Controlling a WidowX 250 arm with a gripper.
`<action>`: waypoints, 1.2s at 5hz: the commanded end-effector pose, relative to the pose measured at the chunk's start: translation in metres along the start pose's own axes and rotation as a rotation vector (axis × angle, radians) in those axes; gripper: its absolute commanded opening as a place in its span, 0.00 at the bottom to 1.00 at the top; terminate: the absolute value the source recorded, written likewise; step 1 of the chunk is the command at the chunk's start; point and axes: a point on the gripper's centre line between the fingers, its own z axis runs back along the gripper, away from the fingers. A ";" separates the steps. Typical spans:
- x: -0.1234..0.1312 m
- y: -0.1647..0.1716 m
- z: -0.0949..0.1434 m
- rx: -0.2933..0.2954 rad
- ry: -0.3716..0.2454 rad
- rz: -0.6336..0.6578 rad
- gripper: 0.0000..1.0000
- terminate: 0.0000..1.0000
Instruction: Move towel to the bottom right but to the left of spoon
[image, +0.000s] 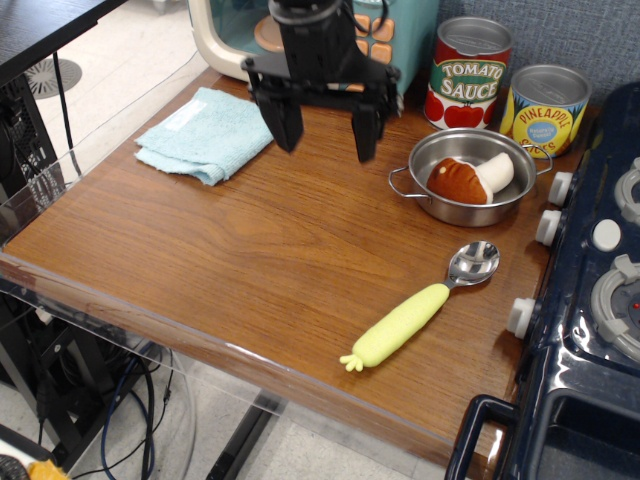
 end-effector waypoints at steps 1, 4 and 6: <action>0.066 0.053 0.004 0.051 -0.092 0.167 1.00 0.00; 0.093 0.121 -0.036 0.170 -0.079 0.306 1.00 0.00; 0.076 0.155 -0.053 0.260 -0.025 0.384 1.00 0.00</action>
